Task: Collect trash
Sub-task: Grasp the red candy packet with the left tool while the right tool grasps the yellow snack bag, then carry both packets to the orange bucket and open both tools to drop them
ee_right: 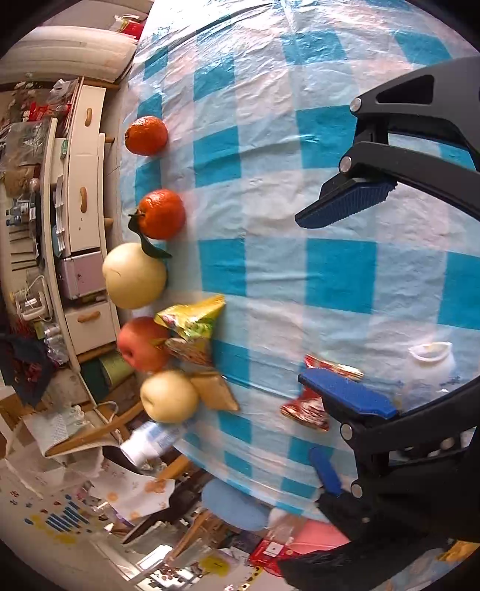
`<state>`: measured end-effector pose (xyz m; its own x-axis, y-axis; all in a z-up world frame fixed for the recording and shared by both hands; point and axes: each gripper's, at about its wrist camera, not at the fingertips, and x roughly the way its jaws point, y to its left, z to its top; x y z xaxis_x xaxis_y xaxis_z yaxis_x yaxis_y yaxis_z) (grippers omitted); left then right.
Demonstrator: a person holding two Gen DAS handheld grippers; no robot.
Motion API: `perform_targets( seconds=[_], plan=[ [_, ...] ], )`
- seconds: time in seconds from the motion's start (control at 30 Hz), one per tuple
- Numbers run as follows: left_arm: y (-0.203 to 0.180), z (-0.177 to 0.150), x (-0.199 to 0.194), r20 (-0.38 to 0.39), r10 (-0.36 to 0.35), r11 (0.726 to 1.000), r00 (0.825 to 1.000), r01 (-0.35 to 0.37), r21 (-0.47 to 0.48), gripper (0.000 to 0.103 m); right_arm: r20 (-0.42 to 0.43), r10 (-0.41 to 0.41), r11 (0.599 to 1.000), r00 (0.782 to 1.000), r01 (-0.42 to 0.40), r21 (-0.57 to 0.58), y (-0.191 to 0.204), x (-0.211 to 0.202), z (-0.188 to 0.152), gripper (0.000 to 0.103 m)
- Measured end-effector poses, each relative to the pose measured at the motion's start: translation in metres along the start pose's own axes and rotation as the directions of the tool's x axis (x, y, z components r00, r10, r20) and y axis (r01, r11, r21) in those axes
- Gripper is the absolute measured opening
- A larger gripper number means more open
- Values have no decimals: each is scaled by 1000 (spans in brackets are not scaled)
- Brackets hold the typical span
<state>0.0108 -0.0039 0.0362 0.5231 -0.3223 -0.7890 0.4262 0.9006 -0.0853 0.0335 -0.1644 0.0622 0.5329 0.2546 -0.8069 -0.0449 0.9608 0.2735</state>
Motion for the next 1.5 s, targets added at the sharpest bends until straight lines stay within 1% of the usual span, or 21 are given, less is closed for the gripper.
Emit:
perform_targets(
  seconds=[0.1, 0.23, 0.27, 0.3, 0.33, 0.37, 0.43, 0.5, 0.6, 0.63, 0.7, 0.77, 0.8, 0.83, 0.87, 0.9, 0.93, 1.03, 1.23, 1.4, 1.5],
  plan=[
    [-10, 5, 14, -27, 39, 999, 999, -38, 35, 94, -1, 21, 1000, 1000, -21, 12, -10, 12, 12, 79],
    [-8, 15, 26, -41, 60, 998, 997, -59, 26, 93, -14, 69, 997, 997, -69, 22, -11, 32, 28, 79],
    [-8, 17, 28, -41, 62, 998, 997, -61, 25, 84, -15, 84, 996, 996, -84, 21, -9, 39, 34, 79],
    [-6, 19, 31, -48, 67, 998, 997, -66, 24, 72, -13, 90, 996, 996, -90, 17, -8, 43, 38, 79],
    [-5, 20, 34, -57, 72, 997, 996, -71, 20, 69, -11, 93, 996, 996, -93, 8, -5, 49, 44, 79],
    [-2, 20, 37, -66, 68, 998, 996, -67, 14, 67, -12, 95, 995, 995, -95, 2, -3, 53, 47, 79],
    [-1, 17, 37, -51, 74, 997, 996, -73, 23, 64, -14, 108, 994, 994, -109, -17, 1, 65, 58, 79],
    [0, 17, 35, -43, 72, 997, 996, -71, 21, 58, -8, 113, 993, 994, -113, -27, 5, 73, 65, 79],
    [3, 15, 33, -28, 61, 998, 998, -61, 11, 56, -2, 114, 993, 993, -114, -40, 11, 90, 77, 79],
    [4, 15, 33, -24, 54, 999, 998, -54, 5, 54, -4, 114, 993, 993, -114, -40, 13, 94, 79, 79],
    [7, 14, 32, -18, 39, 999, 999, -39, -12, 52, -3, 114, 993, 993, -114, -25, 14, 107, 85, 79],
    [9, 13, 31, -12, 31, 999, 999, -31, -20, 52, 3, 146, 989, 989, -146, 2, 13, 117, 87, 78],
    [10, 13, 31, -9, 26, 999, 1000, -27, -24, 52, 3, 143, 990, 990, -143, -1, 14, 121, 88, 75],
    [11, 12, 31, -6, 20, 999, 1000, -20, -32, 52, 17, 131, 991, 991, -130, -16, 16, 121, 88, 66],
    [14, 12, 30, -2, 9, 999, 1000, -9, -45, 51, 18, 120, 992, 993, -119, -46, 18, 123, 88, 63],
    [14, 11, 30, 0, 2, 999, 1000, -2, -53, 51, 22, 121, 991, 992, -120, -60, 19, 123, 88, 55],
    [16, 11, 29, 2, -7, 998, 1000, 7, -64, 51, 21, 131, 989, 991, -130, -67, 20, 123, 87, 53],
    [18, 11, 28, 5, -15, 997, 1000, 16, -75, 51, 36, 112, 989, 993, -108, -97, 24, 120, 84, 46],
    [23, 2, 7, 30, -18, 994, 999, 21, -106, 51, 26, 73, 987, 997, -68, -147, 34, 109, 80, 35],
    [32, -8, -13, 48, -4, 991, 999, 11, -137, 51, 24, 29, 977, 999, -23, -214, 50, 96, 73, 32],
    [40, -7, -19, 55, 4, 988, 998, 5, -154, 51, 32, 21, 971, 999, -13, -237, 60, 81, 69, 31]
  ],
)
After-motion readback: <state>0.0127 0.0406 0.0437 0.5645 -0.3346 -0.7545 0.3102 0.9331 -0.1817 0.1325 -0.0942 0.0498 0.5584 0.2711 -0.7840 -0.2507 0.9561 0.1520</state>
